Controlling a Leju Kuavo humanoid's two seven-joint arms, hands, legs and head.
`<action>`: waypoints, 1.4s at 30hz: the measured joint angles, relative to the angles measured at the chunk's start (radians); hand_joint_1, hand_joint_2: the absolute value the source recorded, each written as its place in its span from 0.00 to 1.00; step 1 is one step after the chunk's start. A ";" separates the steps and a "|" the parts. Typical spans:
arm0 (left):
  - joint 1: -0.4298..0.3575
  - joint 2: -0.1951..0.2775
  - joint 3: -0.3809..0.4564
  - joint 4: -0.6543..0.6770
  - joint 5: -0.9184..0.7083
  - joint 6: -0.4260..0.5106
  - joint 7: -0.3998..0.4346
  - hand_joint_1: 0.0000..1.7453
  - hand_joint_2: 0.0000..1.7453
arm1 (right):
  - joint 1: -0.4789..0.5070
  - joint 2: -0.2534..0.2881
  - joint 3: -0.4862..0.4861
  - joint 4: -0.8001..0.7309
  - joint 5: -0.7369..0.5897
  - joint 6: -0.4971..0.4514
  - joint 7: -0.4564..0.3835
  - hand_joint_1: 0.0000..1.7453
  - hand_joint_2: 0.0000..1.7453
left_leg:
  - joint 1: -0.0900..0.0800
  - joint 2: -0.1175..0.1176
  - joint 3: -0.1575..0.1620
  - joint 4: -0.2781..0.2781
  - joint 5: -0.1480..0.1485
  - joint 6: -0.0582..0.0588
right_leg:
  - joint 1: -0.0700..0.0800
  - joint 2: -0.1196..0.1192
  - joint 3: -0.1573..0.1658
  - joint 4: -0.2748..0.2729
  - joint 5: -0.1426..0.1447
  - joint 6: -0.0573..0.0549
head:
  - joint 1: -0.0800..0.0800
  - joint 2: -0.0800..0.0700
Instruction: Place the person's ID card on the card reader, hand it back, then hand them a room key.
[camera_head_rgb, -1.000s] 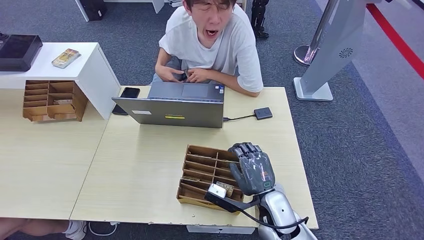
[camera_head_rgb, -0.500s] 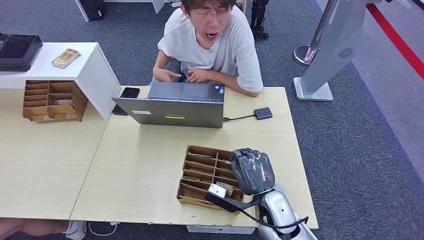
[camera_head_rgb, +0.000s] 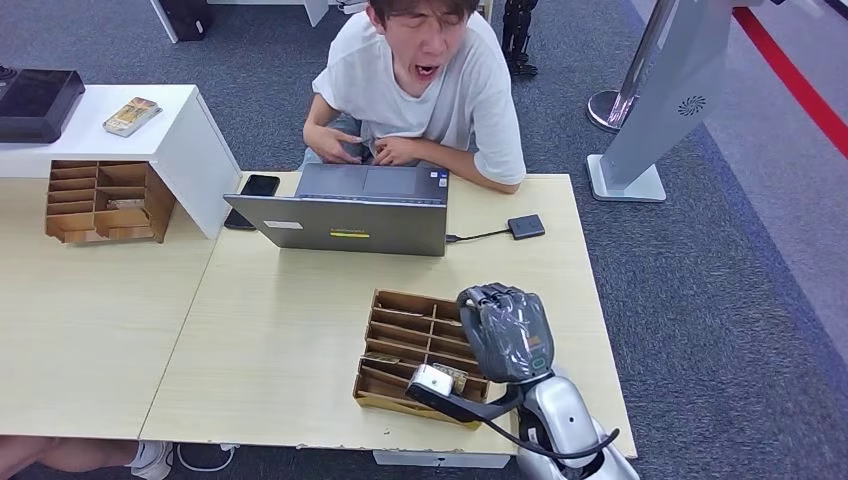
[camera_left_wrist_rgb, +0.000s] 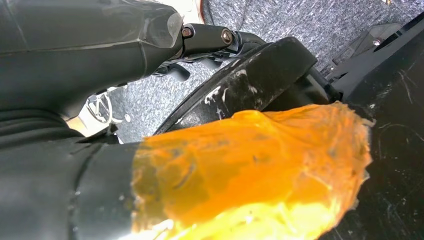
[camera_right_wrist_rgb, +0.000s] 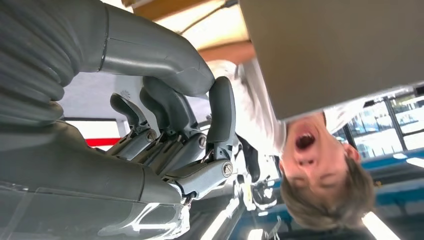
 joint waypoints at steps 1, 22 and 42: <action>0.000 0.000 0.000 0.000 0.000 0.000 0.000 0.00 0.00 | 0.001 0.000 0.000 -0.009 -0.001 -0.003 -0.002 0.92 1.00 | 0.000 0.000 0.000 0.000 0.000 0.000 | 0.000 0.000 0.000 0.000 0.000 0.000 | 0.000 0.000; 0.003 0.001 0.000 0.000 0.022 0.000 -0.009 0.00 0.00 | -0.018 -0.063 0.065 0.011 -0.080 0.197 0.040 0.00 1.00 | 0.000 0.000 -0.001 0.000 0.000 0.000 | 0.000 0.000 0.000 0.000 0.000 0.000 | 0.000 0.000; 0.003 0.001 0.000 0.000 0.021 0.000 -0.009 0.00 0.00 | -0.033 -0.065 0.073 0.049 -0.078 0.185 0.049 0.00 1.00 | 0.000 0.000 0.000 0.000 0.000 0.000 | 0.000 0.000 0.000 0.000 0.000 0.000 | 0.000 0.000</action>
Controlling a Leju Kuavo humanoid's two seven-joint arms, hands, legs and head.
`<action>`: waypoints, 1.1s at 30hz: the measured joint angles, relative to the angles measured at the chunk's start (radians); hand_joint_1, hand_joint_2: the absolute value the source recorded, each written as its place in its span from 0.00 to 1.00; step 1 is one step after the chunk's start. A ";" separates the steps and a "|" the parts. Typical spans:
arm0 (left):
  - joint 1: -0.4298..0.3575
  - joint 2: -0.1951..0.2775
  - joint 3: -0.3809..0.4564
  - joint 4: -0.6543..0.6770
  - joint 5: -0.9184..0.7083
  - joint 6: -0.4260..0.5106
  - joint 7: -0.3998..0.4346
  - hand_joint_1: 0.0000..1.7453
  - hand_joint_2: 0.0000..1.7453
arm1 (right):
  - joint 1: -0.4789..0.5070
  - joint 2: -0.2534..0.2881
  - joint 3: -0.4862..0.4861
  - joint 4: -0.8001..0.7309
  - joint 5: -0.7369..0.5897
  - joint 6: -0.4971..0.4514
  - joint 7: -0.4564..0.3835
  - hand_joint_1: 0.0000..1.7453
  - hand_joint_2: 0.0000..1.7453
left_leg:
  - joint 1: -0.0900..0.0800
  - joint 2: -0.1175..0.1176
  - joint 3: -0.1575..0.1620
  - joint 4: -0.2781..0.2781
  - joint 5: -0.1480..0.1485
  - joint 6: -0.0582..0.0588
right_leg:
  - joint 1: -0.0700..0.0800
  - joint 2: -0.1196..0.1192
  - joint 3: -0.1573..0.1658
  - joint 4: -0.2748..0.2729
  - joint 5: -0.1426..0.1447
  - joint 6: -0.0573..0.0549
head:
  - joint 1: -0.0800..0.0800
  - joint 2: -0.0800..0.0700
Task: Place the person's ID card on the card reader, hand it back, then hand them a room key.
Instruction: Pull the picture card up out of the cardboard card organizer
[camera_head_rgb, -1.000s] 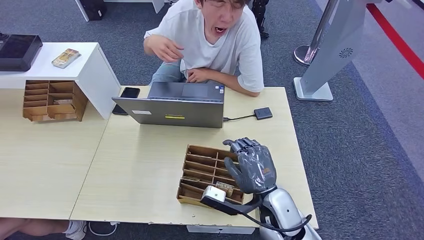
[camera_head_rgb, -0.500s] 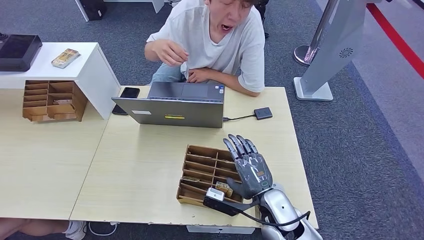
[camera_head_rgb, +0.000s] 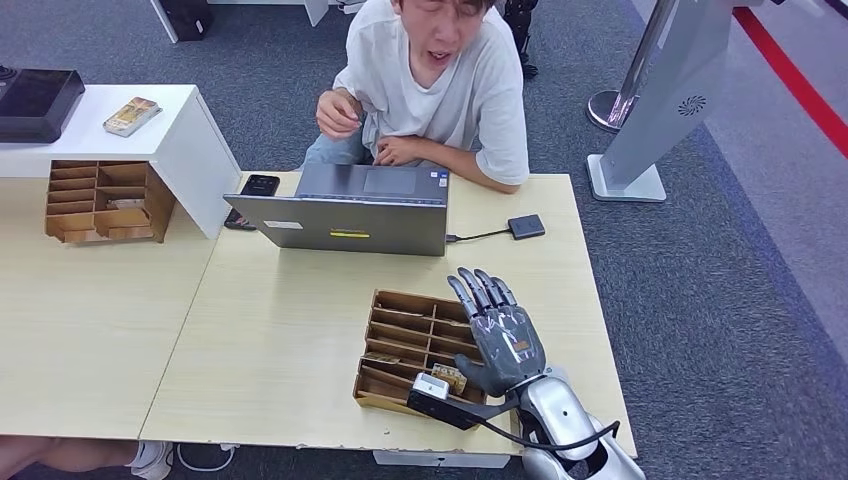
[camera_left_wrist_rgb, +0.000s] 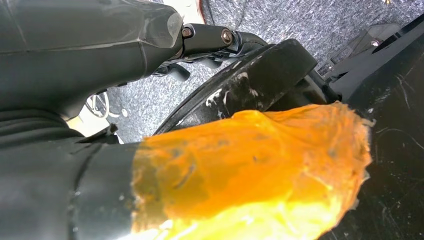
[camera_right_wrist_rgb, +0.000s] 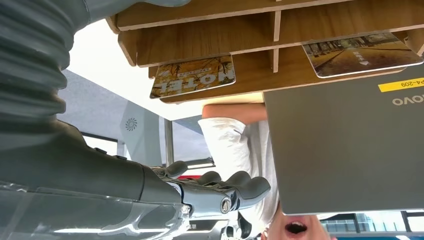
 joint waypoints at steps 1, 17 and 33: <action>0.000 0.000 0.000 0.000 0.000 0.000 0.000 0.00 0.00 | 0.000 0.000 0.000 0.000 0.000 0.000 0.000 0.00 1.00 | 0.000 0.000 0.000 0.000 0.000 0.000 | 0.000 0.000 0.000 0.000 0.000 0.000 | 0.000 0.000; 0.000 0.000 0.000 0.000 -0.009 0.000 0.000 0.00 0.00 | -0.009 0.000 -0.012 0.025 -0.002 0.006 0.002 0.00 1.00 | 0.000 0.000 0.000 0.000 0.000 0.000 | 0.000 0.000 0.000 0.000 0.000 0.000 | 0.000 0.000; 0.000 0.000 0.000 0.000 -0.009 0.000 0.000 0.00 0.00 | -0.019 0.000 -0.017 0.049 -0.004 0.010 0.003 0.96 1.00 | 0.000 0.000 0.000 0.000 0.000 0.000 | 0.000 0.000 0.000 0.000 0.000 0.000 | 0.000 0.000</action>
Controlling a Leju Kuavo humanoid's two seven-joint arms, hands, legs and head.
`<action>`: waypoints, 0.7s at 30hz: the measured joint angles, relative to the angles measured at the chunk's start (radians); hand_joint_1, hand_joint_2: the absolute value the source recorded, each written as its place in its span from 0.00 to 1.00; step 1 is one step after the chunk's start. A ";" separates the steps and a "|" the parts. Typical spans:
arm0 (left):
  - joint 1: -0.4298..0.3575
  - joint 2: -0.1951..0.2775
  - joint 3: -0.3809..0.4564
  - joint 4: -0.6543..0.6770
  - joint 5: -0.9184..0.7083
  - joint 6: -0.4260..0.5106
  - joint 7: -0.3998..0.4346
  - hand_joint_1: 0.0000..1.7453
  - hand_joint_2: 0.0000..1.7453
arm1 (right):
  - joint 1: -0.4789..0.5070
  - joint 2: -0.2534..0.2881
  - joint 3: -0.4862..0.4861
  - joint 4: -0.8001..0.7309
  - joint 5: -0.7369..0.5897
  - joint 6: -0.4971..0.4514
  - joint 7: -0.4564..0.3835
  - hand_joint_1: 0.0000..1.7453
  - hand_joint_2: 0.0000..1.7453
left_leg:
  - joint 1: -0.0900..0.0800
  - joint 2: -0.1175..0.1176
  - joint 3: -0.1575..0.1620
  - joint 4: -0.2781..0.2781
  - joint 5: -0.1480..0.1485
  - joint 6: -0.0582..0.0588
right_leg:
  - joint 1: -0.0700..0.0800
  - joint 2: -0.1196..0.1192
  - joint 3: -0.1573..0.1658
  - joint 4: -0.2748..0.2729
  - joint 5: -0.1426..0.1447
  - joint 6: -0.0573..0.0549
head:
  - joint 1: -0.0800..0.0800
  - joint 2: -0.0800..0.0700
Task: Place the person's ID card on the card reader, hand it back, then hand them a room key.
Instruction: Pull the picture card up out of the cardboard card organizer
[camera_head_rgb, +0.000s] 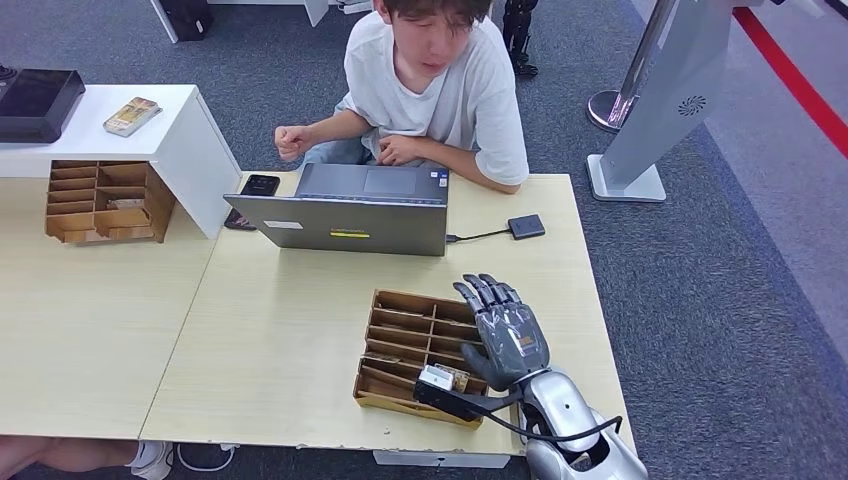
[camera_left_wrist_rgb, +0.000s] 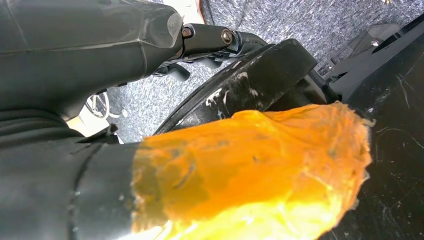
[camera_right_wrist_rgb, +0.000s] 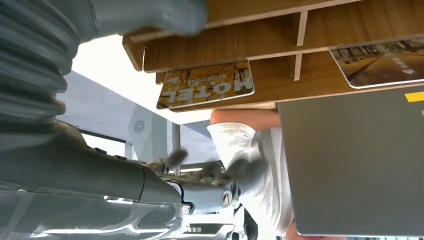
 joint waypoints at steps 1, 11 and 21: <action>0.000 0.000 0.000 0.000 0.000 0.000 0.000 0.00 0.00 | 0.000 0.000 0.000 0.001 -0.001 0.001 0.000 0.96 1.00 | 0.000 0.000 0.000 0.000 0.000 0.000 | 0.000 0.000 0.000 0.000 0.000 0.000 | 0.000 0.000; 0.000 0.000 0.000 0.000 0.001 0.000 0.000 0.00 0.00 | -0.015 0.001 -0.004 0.004 -0.002 0.000 0.000 0.99 1.00 | 0.000 0.000 0.000 0.000 0.000 0.000 | 0.000 0.000 0.000 0.000 0.000 0.000 | 0.000 0.000; 0.000 0.000 0.000 0.000 0.004 0.000 0.000 0.00 0.00 | -0.019 0.001 -0.005 0.004 -0.004 0.002 0.000 1.00 1.00 | 0.000 0.000 0.000 0.000 0.000 0.000 | 0.000 0.000 0.000 0.000 0.000 0.000 | 0.000 0.000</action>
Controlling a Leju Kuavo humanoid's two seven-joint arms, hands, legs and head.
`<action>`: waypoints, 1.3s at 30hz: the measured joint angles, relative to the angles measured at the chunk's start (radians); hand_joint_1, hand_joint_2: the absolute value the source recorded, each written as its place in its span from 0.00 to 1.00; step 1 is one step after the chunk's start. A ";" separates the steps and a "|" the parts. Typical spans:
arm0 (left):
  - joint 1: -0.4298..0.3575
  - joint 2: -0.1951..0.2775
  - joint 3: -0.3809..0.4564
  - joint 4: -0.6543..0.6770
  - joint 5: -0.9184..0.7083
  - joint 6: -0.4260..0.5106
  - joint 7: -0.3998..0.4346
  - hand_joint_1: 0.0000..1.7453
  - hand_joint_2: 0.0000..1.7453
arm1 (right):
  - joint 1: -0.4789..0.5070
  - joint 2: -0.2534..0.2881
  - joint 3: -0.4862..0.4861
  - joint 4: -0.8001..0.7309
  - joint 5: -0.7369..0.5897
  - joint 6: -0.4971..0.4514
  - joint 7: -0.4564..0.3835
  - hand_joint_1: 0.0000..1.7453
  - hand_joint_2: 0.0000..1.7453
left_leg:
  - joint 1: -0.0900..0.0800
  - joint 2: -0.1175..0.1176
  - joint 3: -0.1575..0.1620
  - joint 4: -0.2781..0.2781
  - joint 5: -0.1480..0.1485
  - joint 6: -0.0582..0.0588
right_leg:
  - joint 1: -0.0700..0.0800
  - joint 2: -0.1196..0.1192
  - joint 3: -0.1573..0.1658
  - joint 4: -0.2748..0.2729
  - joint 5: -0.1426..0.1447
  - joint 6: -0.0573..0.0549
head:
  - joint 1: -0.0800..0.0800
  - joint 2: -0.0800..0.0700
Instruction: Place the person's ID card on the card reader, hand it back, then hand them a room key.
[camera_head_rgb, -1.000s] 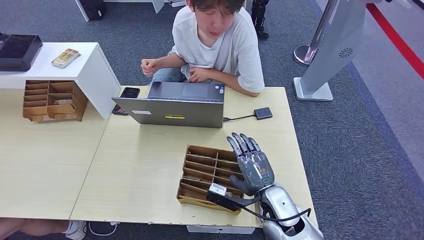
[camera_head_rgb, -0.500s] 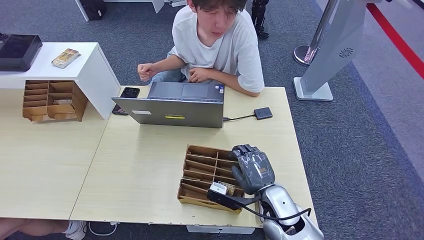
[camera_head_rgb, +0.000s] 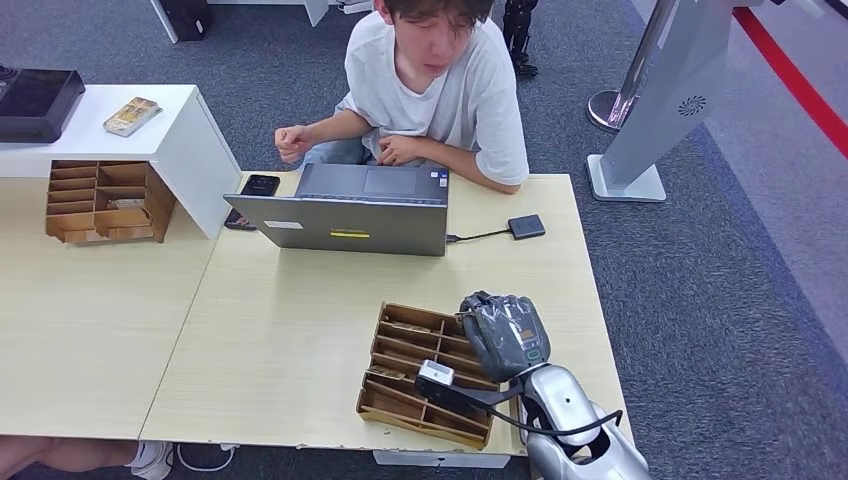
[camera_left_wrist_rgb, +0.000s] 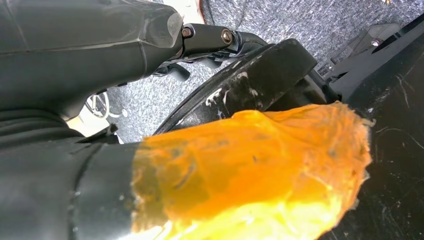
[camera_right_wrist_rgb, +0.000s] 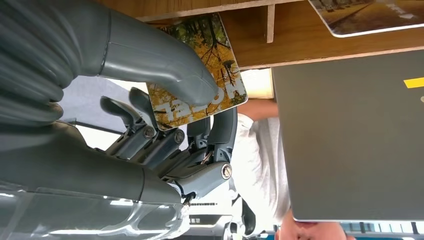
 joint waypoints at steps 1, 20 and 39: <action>0.000 0.000 0.000 0.000 0.000 0.000 0.000 0.00 0.00 | 0.000 0.000 0.000 0.000 0.000 0.000 0.000 1.00 1.00 | 0.000 0.000 0.000 0.000 0.000 0.000 | 0.000 0.000 0.000 0.000 0.000 0.000 | 0.000 0.000; 0.000 0.000 0.000 0.000 -0.003 0.000 -0.004 0.00 0.00 | 0.016 0.019 -0.033 -0.159 0.064 -0.272 -0.076 1.00 1.00 | 0.000 0.000 0.000 0.000 0.000 0.000 | 0.000 0.000 0.000 0.000 0.000 0.000 | 0.000 0.000; -0.011 0.000 0.000 0.000 -0.073 0.000 0.008 0.00 0.00 | -0.091 0.054 -0.069 -0.234 0.085 -0.278 -0.089 1.00 1.00 | 0.000 0.000 0.000 0.000 0.000 0.000 | 0.000 0.000 0.000 0.000 0.000 0.000 | 0.000 0.000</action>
